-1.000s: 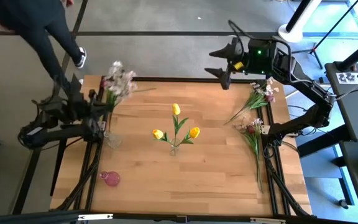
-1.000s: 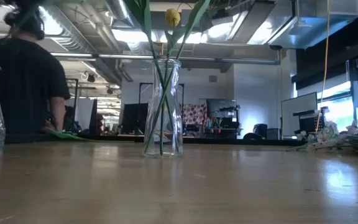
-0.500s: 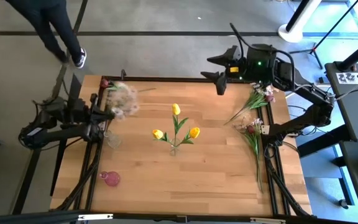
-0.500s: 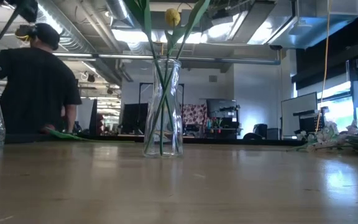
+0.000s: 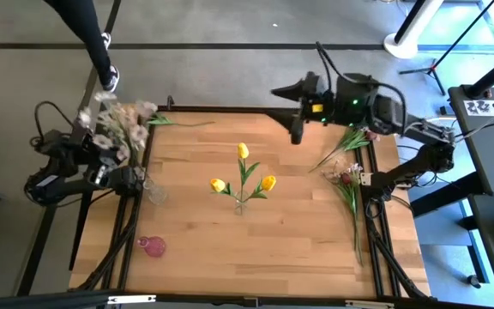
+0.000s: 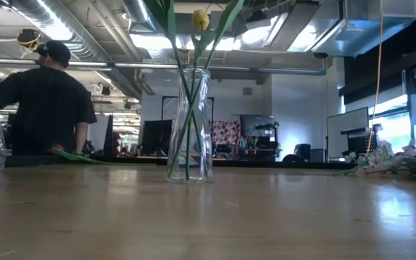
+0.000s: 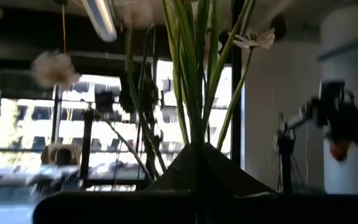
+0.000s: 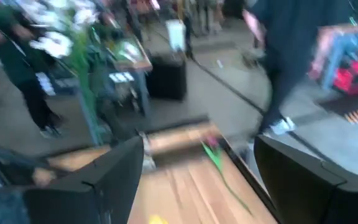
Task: Sort flowers into vase by color
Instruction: Put the top right white flowers into the left transparent vase
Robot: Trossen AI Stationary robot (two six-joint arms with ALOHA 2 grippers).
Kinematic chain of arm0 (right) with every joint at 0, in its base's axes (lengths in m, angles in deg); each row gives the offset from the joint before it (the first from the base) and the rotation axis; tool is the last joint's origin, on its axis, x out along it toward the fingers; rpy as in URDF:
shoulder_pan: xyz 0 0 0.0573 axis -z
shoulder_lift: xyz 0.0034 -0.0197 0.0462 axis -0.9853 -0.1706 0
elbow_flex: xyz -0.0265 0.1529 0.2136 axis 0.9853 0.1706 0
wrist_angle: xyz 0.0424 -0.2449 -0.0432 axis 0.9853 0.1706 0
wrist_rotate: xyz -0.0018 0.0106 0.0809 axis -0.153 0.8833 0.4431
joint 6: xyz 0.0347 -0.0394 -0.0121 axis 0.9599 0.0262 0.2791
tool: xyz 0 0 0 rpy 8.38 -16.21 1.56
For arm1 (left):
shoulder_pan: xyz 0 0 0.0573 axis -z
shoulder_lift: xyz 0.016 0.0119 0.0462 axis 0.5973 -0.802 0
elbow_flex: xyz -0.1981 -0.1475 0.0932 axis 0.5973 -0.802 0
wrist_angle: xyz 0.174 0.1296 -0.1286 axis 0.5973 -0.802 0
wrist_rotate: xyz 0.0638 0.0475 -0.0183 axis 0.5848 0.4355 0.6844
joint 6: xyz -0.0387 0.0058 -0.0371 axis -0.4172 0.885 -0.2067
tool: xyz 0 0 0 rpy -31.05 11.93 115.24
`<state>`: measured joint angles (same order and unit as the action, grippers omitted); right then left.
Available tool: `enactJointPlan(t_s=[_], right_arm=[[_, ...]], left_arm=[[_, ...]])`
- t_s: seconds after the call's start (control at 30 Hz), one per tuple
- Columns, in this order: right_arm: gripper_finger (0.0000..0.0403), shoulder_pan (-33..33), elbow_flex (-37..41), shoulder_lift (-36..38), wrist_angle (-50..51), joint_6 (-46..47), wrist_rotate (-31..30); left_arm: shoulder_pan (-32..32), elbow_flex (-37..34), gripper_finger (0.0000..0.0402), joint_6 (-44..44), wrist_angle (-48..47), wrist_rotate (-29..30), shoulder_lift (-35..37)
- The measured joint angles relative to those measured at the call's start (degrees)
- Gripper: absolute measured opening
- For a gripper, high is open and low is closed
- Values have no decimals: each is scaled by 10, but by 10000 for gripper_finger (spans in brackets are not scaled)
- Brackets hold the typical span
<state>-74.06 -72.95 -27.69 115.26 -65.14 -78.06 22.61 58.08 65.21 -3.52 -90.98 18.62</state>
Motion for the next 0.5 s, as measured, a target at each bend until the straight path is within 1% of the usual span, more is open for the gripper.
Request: enactJointPlan(t_s=[0.07,0.13,0.23,0.33,0.43,0.5], right_arm=[[303,-20,0,-21,-39,-1,9],[303,-44,0,-47,-98,-4,17],[303,-75,0,-95,-189,-14,18],[303,-95,1,-137,-275,-16,14],[303,-99,0,-168,-319,-12,-6],[303,-99,1,-184,-320,18,-22]], left_arm=[[0,0,0,-5,46,4,-23],[0,0,0,-13,104,8,-61],[0,0,0,-24,203,23,-141],[0,-1,0,-42,310,68,-223],[0,-1,0,-65,416,120,-300],[0,1,0,-79,471,131,-348]])
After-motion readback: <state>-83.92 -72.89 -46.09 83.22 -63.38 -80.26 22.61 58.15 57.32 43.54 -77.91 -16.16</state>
